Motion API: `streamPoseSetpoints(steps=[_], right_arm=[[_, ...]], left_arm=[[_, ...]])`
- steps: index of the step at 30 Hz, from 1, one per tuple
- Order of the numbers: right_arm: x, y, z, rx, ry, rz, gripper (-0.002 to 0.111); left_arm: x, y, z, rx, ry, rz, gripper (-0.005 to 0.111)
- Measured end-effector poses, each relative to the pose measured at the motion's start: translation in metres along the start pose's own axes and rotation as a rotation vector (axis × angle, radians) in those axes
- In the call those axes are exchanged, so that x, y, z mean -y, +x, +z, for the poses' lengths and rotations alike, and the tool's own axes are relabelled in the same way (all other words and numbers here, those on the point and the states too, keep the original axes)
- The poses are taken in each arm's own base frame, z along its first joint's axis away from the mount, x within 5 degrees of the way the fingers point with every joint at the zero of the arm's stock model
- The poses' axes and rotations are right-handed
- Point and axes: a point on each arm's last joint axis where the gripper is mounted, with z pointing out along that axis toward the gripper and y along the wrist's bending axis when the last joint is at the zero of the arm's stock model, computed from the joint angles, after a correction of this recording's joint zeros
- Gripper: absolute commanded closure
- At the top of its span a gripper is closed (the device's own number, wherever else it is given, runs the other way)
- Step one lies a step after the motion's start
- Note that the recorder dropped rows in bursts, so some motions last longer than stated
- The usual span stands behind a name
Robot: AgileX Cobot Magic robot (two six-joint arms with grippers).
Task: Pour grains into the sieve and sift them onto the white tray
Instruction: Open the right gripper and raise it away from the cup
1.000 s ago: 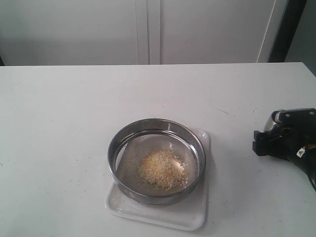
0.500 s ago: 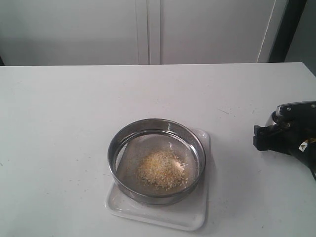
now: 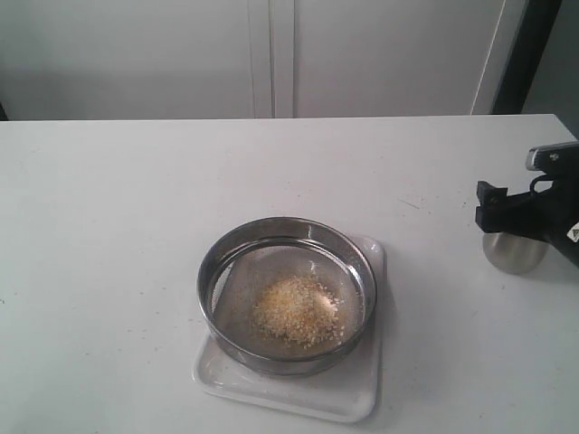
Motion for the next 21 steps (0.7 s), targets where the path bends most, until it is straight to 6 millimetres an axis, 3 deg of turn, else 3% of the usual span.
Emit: streamPoseSetpoints(steps=[8,10,17,21], right_arm=[[0.002,-0.029,-0.014,0.072,0.009,-0.005,0.014],[0.003,-0.034,-0.018,0.075,0.011,0.001,0.019],[0.004,-0.053,-0.032,0.100,0.014,0.011,0.054],[0.005,-0.062,-0.044,0.044,0.016,0.079,0.089]], left_arm=[[0.000,0.000,0.000,0.000,0.000,0.000,0.107],[0.000,0.000,0.000,0.000,0.000,0.000,0.107],[0.000,0.000,0.000,0.000,0.000,0.000,0.107],[0.000,0.000,0.000,0.000,0.000,0.000,0.107]])
